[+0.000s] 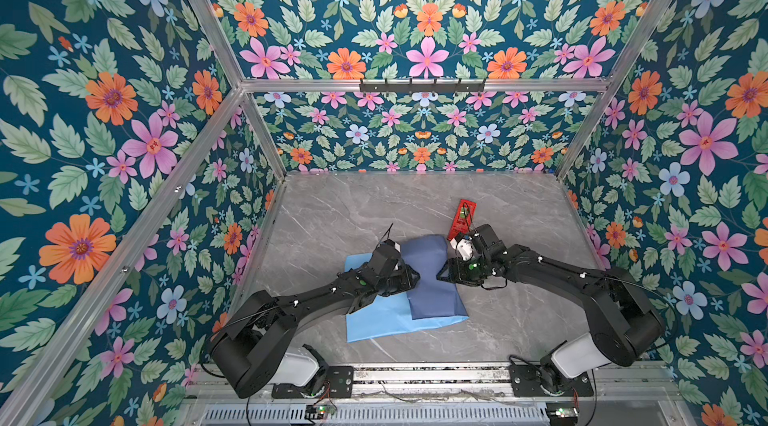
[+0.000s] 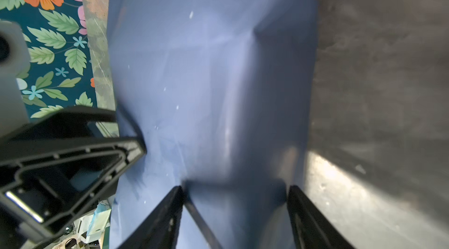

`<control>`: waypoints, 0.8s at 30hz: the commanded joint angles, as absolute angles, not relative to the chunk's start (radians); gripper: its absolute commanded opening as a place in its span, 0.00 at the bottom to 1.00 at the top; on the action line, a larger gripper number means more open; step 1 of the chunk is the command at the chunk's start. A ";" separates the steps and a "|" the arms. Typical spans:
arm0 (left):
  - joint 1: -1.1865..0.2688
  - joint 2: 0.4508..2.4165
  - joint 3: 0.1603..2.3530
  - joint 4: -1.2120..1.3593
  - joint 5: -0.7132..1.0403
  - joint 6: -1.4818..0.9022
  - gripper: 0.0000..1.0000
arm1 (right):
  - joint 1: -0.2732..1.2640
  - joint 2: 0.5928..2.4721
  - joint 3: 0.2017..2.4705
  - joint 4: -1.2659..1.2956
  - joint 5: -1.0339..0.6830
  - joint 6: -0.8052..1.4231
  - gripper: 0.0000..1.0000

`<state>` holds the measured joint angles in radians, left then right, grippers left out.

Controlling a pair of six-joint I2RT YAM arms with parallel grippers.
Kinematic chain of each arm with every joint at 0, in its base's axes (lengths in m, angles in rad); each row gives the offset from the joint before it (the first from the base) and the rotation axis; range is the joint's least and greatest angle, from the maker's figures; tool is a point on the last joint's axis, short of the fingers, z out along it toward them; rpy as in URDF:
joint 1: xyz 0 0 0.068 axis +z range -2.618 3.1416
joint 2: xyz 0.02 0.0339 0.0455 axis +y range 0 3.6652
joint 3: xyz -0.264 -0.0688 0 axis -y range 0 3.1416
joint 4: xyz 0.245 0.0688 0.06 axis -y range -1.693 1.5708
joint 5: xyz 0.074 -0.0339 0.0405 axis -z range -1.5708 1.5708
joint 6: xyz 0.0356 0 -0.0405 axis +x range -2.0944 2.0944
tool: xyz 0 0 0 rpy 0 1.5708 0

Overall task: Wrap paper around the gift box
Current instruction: 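Hold the folded flap against the box top with both grippers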

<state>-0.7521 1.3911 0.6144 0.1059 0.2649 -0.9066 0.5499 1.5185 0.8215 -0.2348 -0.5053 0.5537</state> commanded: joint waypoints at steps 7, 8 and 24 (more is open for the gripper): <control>-0.681 1.407 0.611 0.044 0.354 -0.777 0.38 | 0.585 1.422 0.809 -0.293 -0.388 0.651 0.71; -0.675 1.410 0.613 0.041 0.362 -0.770 0.38 | 0.585 1.410 0.814 -0.311 -0.374 0.647 0.72; -0.660 1.422 0.649 0.042 0.355 -0.779 0.39 | 0.526 1.460 0.812 -0.344 -0.402 0.563 0.73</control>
